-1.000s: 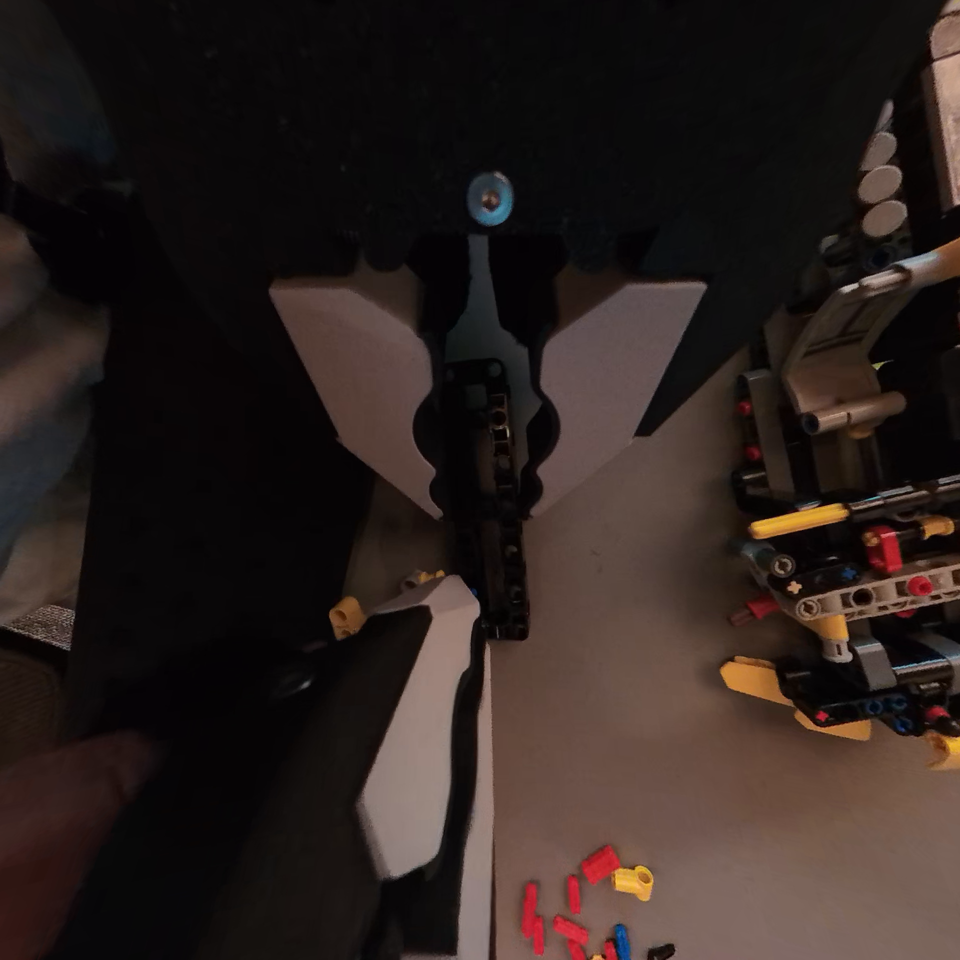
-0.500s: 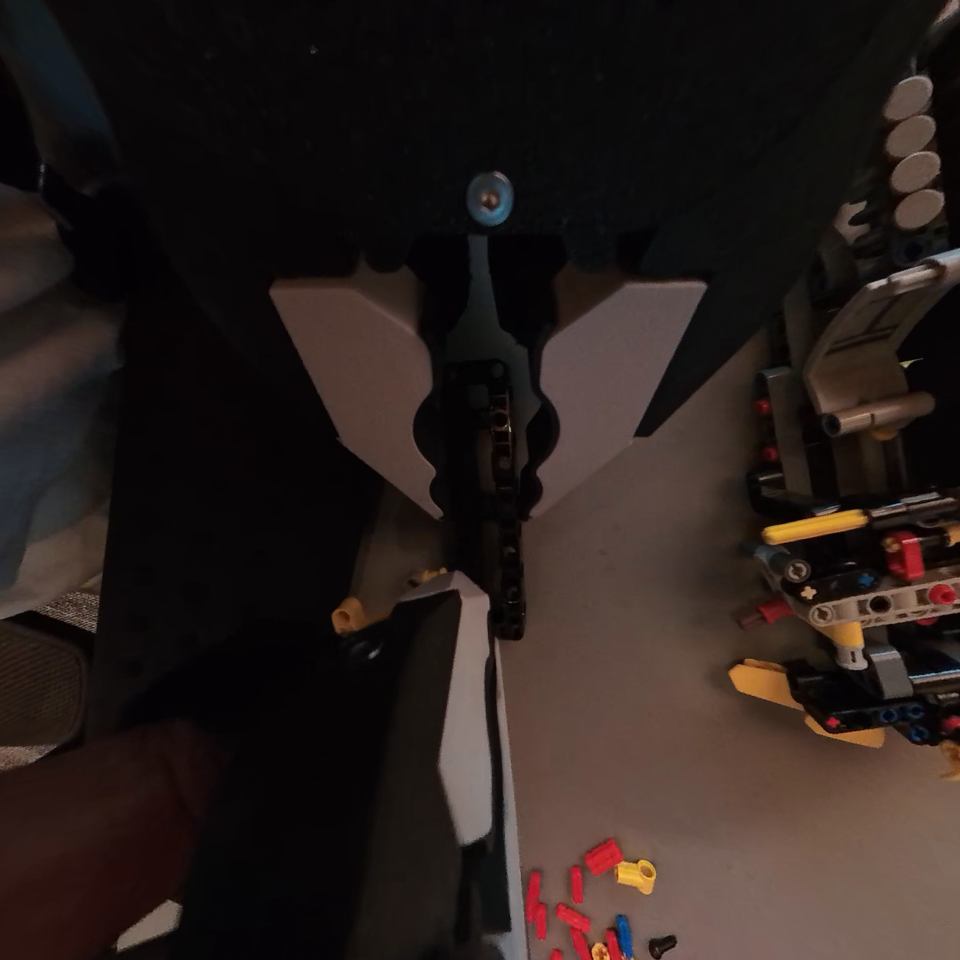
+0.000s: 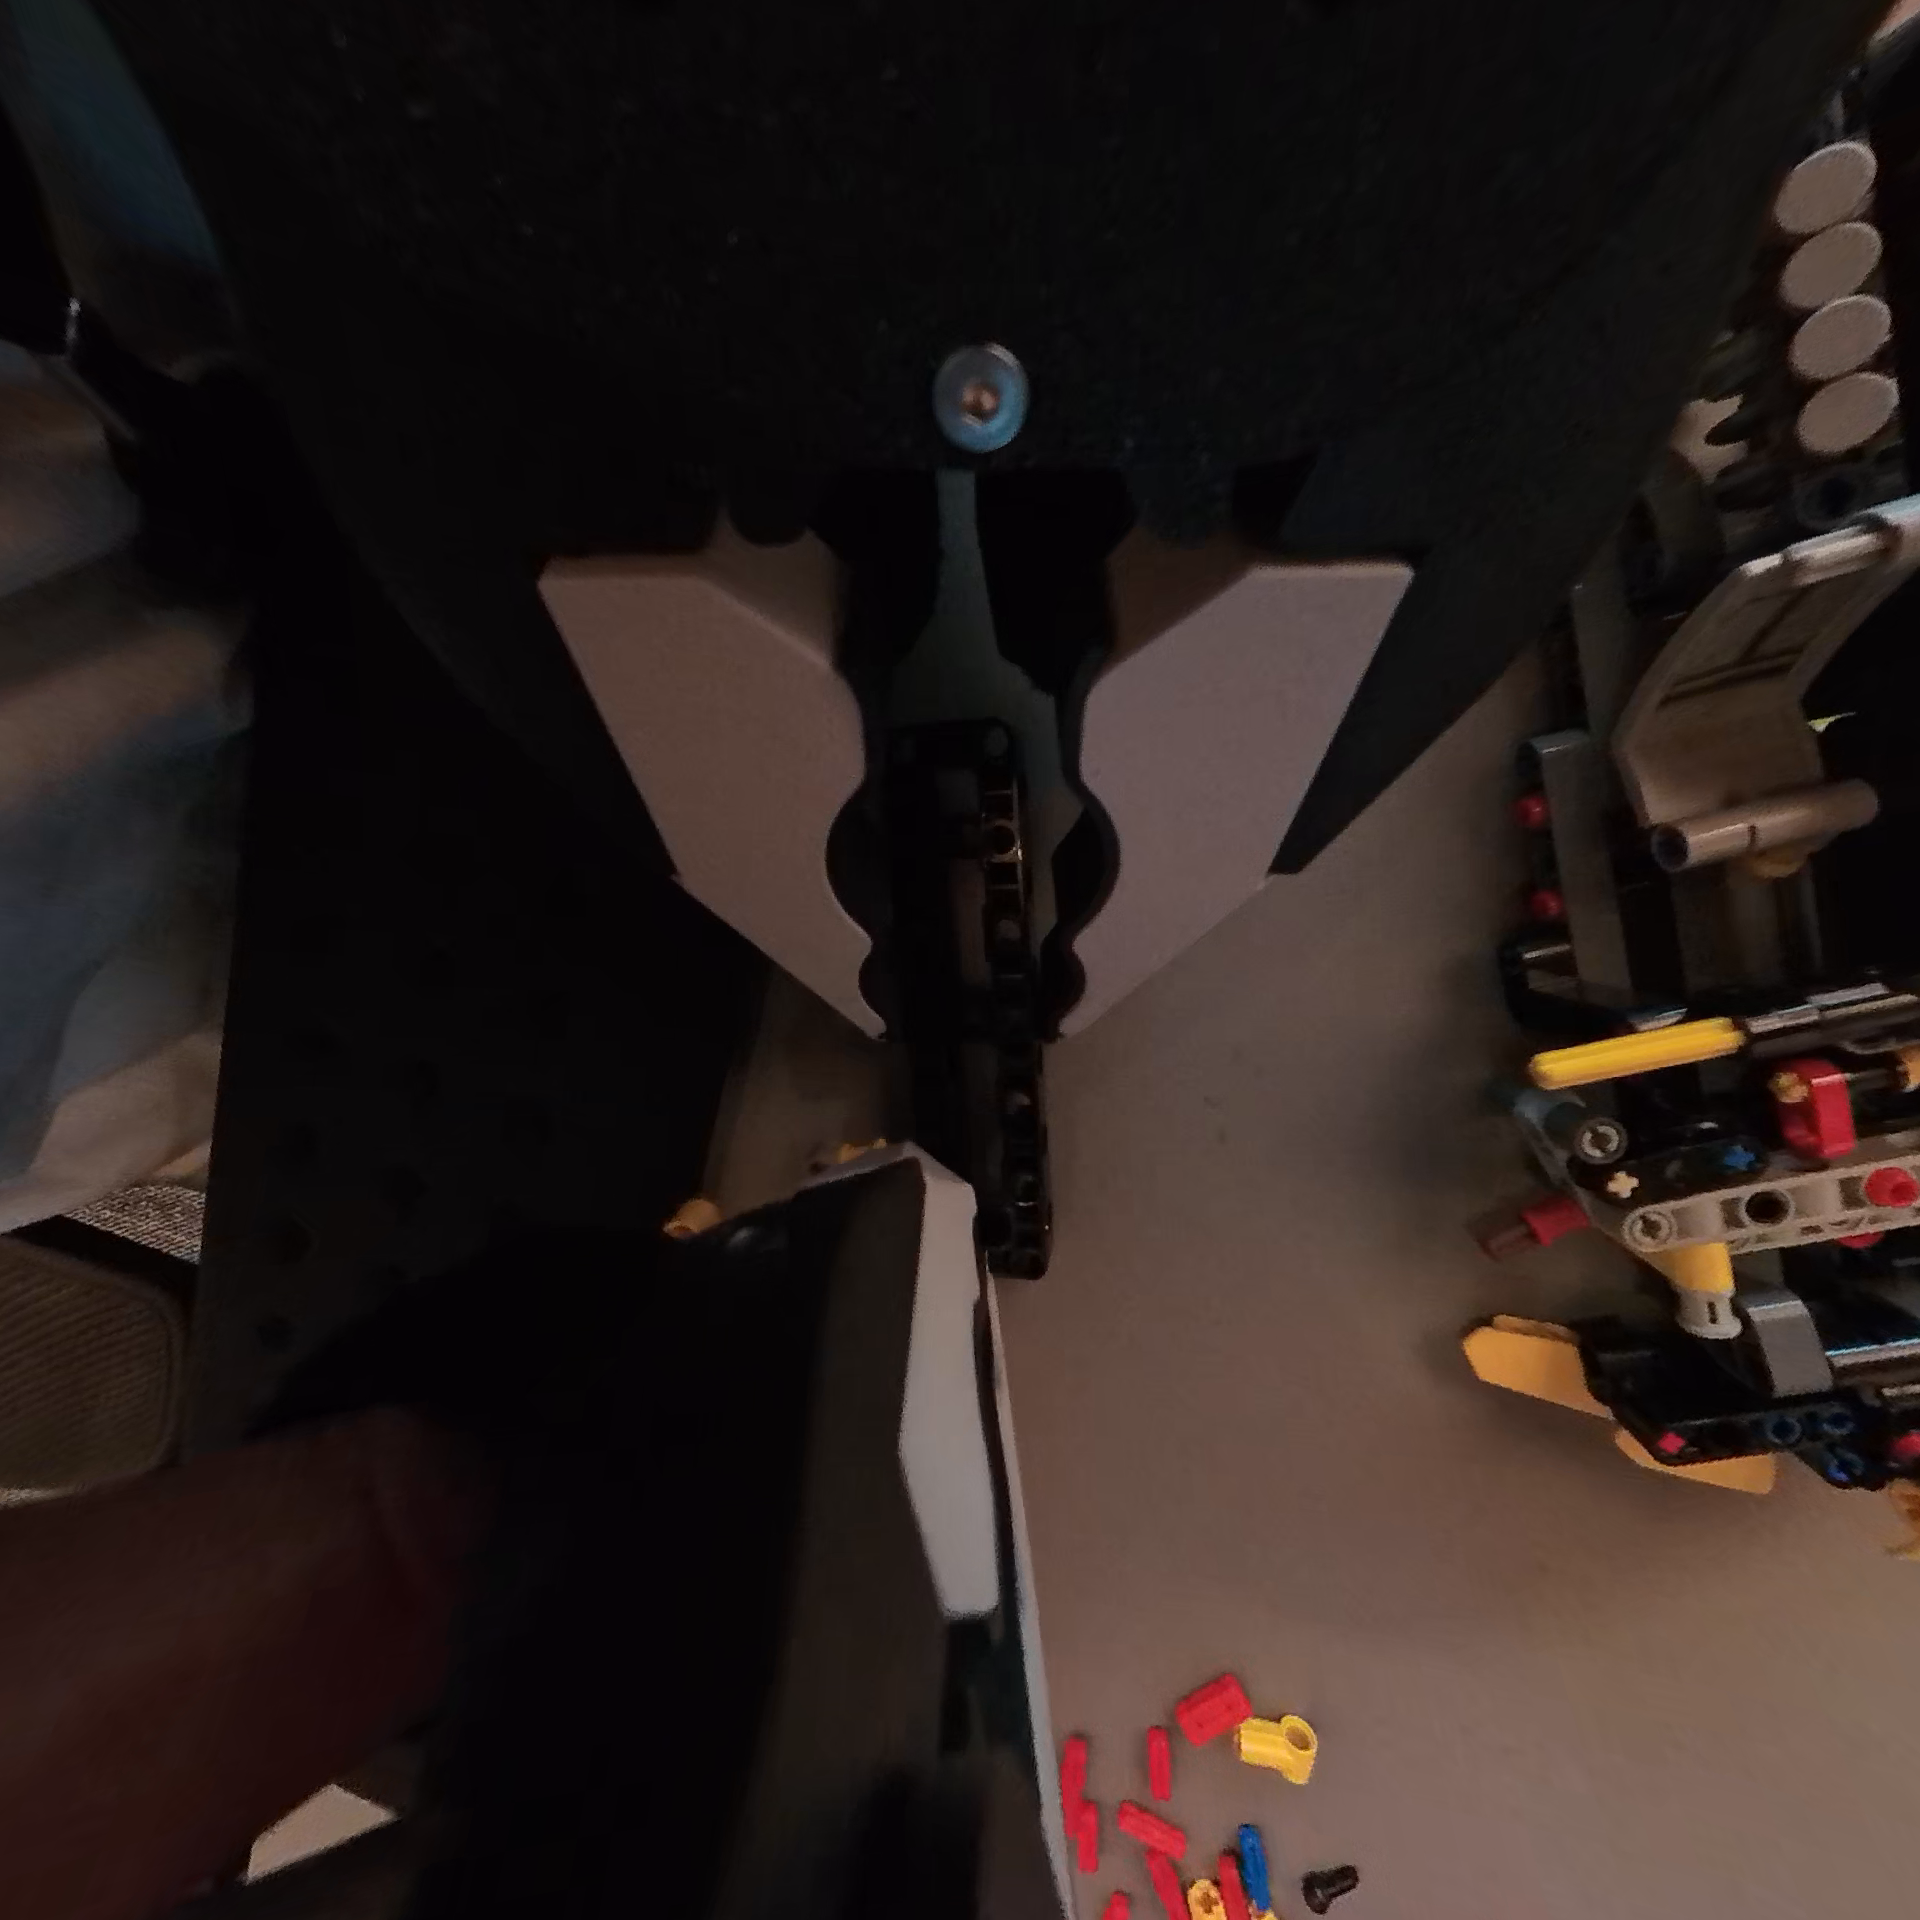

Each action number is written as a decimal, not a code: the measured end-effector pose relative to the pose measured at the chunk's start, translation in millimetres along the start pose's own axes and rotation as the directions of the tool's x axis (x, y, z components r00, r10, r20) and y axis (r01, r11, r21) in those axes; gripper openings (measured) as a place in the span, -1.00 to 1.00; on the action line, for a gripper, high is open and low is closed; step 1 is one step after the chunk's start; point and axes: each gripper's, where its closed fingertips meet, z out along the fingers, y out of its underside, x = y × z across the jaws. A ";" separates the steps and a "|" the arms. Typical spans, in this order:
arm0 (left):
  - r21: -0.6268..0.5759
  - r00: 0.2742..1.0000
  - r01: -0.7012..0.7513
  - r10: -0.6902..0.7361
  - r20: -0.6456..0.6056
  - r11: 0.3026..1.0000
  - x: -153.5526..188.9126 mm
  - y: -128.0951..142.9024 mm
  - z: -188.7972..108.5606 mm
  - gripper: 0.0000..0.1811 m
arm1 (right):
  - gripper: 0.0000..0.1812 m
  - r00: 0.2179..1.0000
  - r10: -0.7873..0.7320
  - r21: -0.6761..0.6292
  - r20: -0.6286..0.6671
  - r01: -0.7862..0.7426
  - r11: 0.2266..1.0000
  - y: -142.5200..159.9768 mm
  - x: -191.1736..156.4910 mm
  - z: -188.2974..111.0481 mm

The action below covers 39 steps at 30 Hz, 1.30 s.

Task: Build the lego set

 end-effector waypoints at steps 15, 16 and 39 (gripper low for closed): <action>-0.005 1.000 -0.009 0.010 0.011 1.000 -0.2 0.2 0.2 -0.70 | -0.93 0.998 0.066 0.030 -0.021 -0.066 0.997 -0.3 -0.4 0.5; -0.005 1.000 -0.013 0.013 0.014 1.000 -0.1 0.3 0.2 -0.70 | -0.92 0.998 0.058 0.030 -0.031 -0.057 0.998 -0.2 -0.5 0.5; 0.018 1.000 -0.025 0.025 -0.010 1.000 -0.8 -0.1 -0.4 -0.70 | -0.91 0.998 0.030 0.185 0.054 -0.039 0.982 -7.3 -0.9 -1.0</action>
